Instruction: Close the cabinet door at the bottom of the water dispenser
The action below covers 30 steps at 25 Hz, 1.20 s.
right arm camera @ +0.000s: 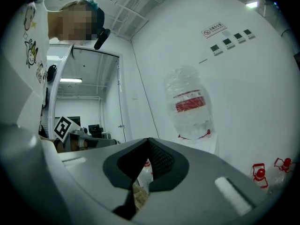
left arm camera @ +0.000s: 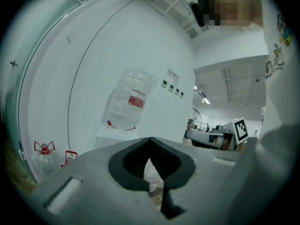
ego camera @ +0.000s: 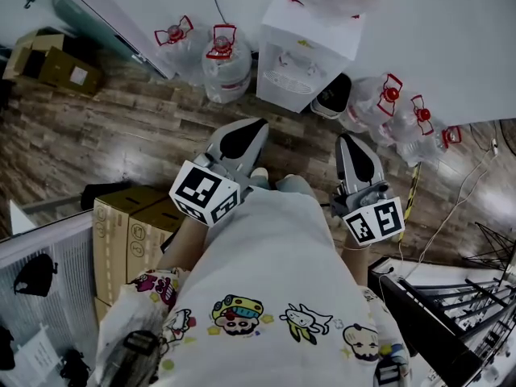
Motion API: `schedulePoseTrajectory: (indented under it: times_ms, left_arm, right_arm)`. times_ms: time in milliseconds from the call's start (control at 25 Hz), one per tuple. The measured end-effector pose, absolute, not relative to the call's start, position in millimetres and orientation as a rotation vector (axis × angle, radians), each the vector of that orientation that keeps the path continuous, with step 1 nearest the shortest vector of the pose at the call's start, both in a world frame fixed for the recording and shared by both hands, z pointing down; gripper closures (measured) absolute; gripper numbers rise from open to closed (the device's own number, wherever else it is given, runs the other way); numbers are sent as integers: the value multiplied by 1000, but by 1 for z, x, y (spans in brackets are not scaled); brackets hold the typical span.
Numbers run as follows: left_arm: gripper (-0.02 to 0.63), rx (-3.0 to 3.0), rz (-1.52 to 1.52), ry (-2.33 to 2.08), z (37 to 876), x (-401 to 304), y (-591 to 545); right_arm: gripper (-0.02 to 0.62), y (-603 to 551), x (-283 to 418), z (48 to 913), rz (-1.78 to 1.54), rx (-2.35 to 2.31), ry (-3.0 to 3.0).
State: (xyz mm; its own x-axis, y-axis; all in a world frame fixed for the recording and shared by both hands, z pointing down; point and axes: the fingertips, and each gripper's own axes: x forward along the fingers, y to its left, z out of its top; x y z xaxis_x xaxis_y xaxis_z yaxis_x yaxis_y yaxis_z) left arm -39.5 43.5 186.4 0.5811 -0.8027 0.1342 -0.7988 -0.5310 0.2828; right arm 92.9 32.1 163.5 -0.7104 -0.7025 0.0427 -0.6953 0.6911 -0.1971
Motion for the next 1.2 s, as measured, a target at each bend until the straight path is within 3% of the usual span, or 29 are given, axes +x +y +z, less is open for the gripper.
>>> schedulePoseTrajectory:
  times_ms: [1200]
  left_arm:
    - [606, 2474, 12, -1367, 196, -62, 42]
  right_arm:
    - [588, 31, 86, 173, -357, -1248, 2853]
